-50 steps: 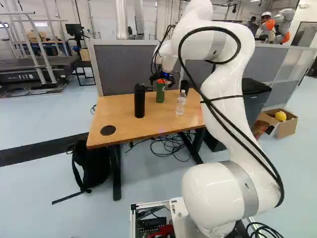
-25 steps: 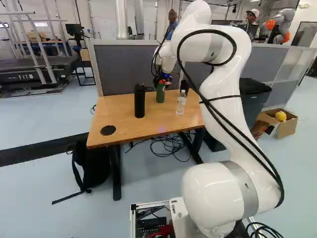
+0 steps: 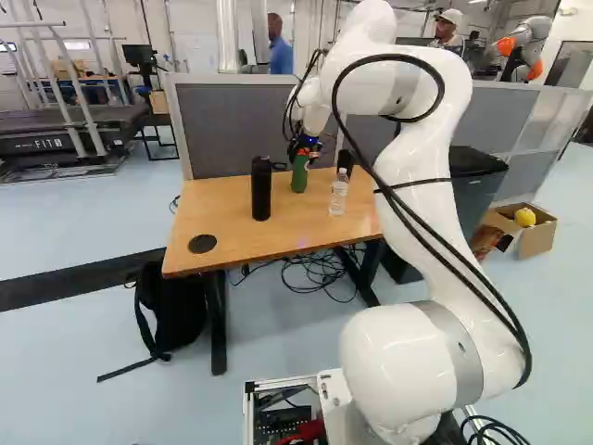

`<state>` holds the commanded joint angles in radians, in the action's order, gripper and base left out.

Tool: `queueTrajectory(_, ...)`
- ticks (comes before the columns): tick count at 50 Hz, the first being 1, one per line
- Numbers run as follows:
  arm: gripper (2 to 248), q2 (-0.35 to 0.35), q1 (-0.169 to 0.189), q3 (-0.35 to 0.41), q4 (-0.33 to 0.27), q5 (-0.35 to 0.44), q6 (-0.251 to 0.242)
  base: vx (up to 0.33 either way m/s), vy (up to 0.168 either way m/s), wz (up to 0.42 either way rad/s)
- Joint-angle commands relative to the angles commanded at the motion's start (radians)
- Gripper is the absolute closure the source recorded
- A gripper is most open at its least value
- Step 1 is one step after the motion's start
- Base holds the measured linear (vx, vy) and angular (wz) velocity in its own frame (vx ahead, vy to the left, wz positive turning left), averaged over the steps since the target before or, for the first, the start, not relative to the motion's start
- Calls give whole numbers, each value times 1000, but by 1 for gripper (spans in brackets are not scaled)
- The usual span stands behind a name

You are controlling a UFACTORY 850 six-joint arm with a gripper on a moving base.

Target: Pick up the green bottle from the table

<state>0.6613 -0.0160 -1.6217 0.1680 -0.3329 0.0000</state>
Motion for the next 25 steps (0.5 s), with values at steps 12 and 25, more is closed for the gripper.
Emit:
queueTrajectory(12,128,-28,0,8,0,0,0,0,0,0)
queueTrajectory(25,128,-60,0,20,0,0,0,0,0,0)
